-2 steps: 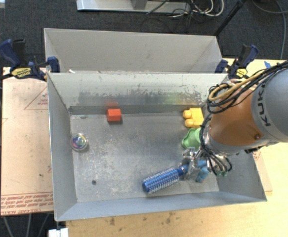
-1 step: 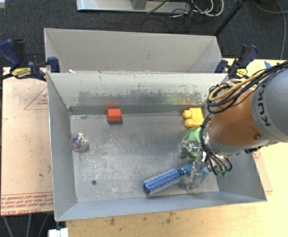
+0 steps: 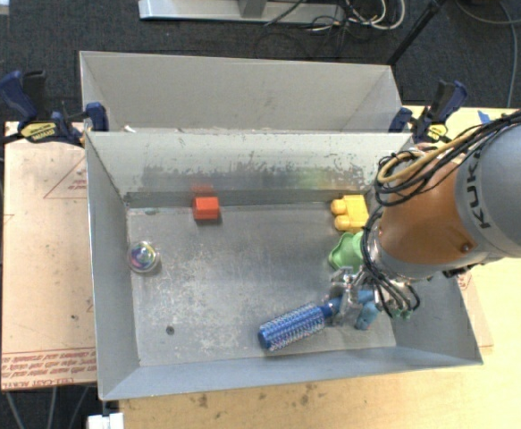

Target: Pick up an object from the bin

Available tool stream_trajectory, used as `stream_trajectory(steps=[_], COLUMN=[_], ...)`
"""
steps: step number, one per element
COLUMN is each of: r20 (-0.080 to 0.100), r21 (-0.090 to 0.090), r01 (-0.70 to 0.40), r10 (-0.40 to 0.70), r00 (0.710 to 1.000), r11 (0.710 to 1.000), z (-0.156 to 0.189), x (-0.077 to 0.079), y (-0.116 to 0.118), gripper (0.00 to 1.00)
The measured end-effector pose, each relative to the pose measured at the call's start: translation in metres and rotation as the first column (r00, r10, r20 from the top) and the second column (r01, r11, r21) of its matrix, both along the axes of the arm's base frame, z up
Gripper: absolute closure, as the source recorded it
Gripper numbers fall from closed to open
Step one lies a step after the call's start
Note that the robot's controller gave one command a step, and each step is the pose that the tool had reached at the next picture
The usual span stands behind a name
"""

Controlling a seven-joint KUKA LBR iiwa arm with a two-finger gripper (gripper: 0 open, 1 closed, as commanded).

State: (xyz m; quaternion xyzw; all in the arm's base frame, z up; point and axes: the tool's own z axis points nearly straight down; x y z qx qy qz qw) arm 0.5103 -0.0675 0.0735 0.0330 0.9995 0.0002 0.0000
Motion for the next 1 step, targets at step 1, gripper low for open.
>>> stream_trajectory(steps=[1], r20=[0.007], r21=[0.0], r01=[0.014], r10=[-0.014], r00=[1.0], r11=[1.0], z=[0.1515], x=[-0.0197], y=[0.0164], gripper=[1.0])
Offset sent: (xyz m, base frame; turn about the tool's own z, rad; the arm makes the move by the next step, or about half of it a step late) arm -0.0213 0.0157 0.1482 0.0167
